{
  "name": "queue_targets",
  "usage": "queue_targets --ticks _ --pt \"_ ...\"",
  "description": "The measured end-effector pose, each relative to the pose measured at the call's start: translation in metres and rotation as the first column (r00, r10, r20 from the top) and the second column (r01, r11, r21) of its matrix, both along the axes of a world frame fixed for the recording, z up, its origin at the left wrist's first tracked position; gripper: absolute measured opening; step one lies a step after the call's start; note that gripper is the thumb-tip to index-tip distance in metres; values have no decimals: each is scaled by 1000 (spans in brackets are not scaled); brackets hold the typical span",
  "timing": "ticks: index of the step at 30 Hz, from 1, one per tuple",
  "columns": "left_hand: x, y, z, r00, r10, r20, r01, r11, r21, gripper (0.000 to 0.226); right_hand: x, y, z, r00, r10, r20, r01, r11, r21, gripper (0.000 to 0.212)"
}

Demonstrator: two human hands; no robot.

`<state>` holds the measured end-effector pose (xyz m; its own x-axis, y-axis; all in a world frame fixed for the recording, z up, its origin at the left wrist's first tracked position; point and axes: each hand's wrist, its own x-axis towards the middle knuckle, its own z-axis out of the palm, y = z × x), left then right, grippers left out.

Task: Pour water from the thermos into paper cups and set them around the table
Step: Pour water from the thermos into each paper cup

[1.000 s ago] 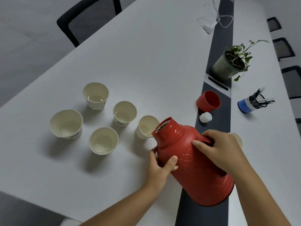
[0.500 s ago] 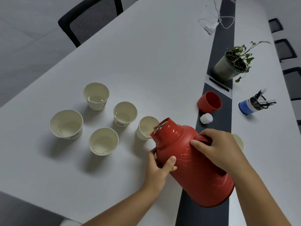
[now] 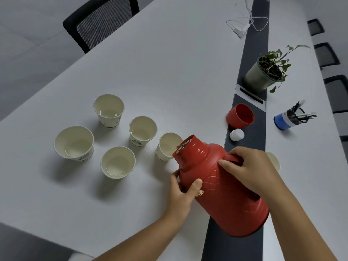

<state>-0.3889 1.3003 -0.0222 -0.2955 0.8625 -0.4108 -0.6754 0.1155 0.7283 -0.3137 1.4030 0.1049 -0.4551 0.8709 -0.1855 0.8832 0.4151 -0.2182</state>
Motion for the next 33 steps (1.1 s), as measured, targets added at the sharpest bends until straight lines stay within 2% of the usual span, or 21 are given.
queue_targets --ticks 15,25,33 --pt "1 -1 1 1000 20 7 -20 1000 -4 46 0 1 -1 1000 6 3 -6 1000 -15 15" --pt "1 -1 -1 1000 20 7 -20 999 -31 30 0 1 -1 1000 26 1 -26 999 -19 13" --pt "0 -1 3 1000 -3 2 3 1000 -12 42 -2 1 0 999 46 -12 -46 999 -8 11"
